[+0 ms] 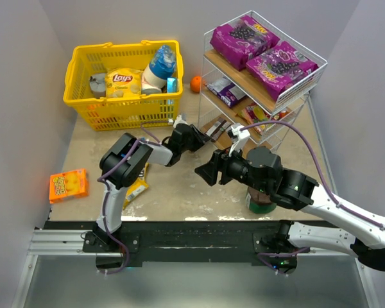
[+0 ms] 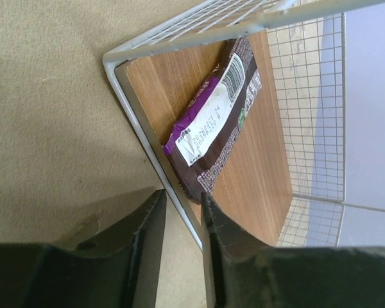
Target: Place and organize the candy bags onto the shelf
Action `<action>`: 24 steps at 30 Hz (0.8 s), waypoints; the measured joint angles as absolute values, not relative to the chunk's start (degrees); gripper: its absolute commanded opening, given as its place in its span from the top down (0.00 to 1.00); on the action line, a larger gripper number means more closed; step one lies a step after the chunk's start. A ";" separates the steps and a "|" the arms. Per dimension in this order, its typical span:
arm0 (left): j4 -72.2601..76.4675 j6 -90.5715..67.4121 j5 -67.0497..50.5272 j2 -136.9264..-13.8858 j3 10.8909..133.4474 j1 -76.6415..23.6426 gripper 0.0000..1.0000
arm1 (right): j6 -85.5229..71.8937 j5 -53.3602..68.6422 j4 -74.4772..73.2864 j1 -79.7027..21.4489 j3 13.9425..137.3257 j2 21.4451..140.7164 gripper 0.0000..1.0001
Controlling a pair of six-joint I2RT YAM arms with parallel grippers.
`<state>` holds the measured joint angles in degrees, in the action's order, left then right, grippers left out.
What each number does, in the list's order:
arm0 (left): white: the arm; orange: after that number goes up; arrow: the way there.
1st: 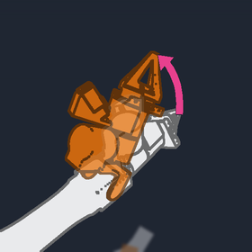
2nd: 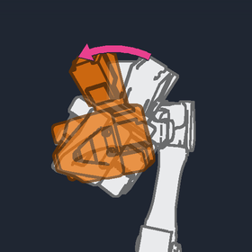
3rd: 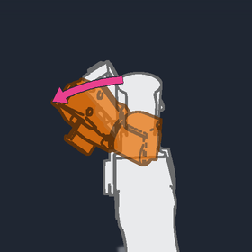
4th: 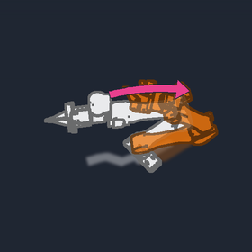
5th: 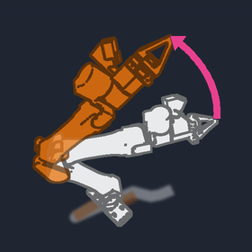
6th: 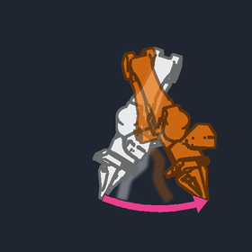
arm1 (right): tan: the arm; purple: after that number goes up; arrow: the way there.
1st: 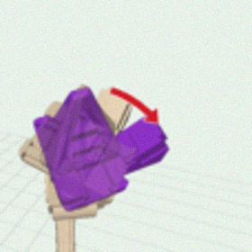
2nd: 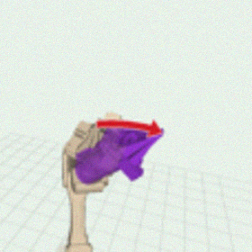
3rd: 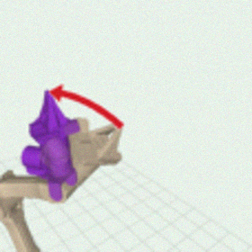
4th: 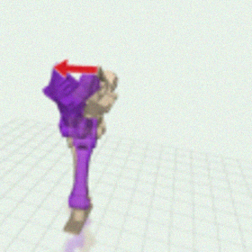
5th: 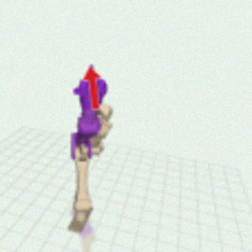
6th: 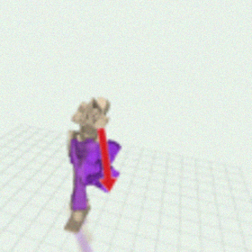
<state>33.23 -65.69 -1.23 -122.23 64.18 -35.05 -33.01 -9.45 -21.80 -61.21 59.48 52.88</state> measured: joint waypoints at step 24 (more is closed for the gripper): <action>30.35 -67.02 4.62 -125.49 70.19 -35.05 0.90 | -33.04 -9.50 -21.80 -61.21 58.65 52.90 0.38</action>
<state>30.35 -67.02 4.62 -125.49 70.19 -35.05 -33.04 -9.50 -21.80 -61.21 58.65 52.90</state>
